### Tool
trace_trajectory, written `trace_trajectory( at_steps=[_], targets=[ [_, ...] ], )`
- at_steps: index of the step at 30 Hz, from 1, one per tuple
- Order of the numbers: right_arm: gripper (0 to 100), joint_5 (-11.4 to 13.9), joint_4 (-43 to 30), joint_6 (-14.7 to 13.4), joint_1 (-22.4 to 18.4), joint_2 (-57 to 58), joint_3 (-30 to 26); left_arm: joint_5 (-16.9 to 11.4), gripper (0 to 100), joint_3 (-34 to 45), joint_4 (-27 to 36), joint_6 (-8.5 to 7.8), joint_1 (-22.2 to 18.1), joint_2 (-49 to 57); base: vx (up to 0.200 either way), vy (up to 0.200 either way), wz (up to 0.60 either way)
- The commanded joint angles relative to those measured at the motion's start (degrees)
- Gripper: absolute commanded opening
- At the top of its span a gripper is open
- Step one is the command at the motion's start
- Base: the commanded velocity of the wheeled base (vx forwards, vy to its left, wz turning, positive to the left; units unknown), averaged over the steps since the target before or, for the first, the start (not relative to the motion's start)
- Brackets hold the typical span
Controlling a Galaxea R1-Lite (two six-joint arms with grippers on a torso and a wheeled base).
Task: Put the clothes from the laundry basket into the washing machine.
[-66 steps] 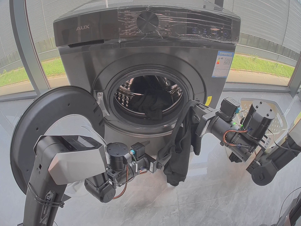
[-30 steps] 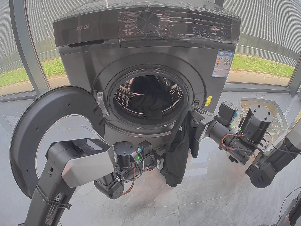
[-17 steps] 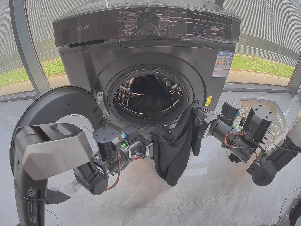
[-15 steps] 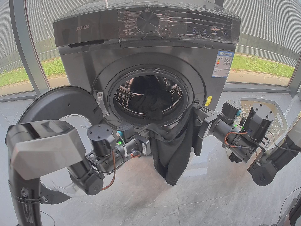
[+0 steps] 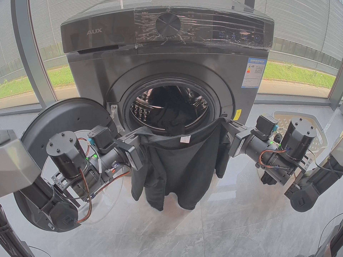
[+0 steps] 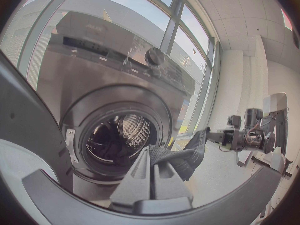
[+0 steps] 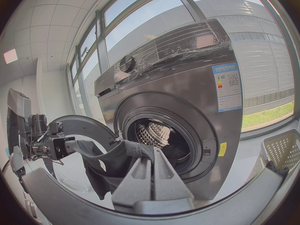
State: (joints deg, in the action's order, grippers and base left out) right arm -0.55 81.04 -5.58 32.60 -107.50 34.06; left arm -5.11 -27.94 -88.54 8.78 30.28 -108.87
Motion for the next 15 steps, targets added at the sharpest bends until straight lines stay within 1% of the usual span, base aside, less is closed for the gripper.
trace_trajectory(
  at_steps=[1,3,4,9,15],
  targets=[
    [0,-0.15,0.08,-0.13,0.19,0.97,-0.31,0.1,0,-0.8,-0.05,0.28,-0.57,3.58,0.0,0.0,0.0],
    [0,-0.15,0.08,-0.13,0.19,1.32,-0.4,0.01,0,-0.8,-0.05,0.45,-0.84,4.46,0.0,0.0,0.0],
    [0,-0.24,0.08,-0.13,0.19,1.68,-0.57,0.01,0,-0.62,-0.05,0.8,-1.37,5.95,0.0,0.0,0.0],
    [0,-0.24,0.08,-0.13,0.27,1.68,-0.75,-0.43,0,0.96,-0.05,0.89,-3.04,9.29,0.0,0.0,0.0],
    [0,-0.33,0.34,-0.13,0.8,1.76,-0.75,-0.43,0,1.57,-0.05,0.8,-3.39,10.09,0.0,0.0,0.0]
  ],
)
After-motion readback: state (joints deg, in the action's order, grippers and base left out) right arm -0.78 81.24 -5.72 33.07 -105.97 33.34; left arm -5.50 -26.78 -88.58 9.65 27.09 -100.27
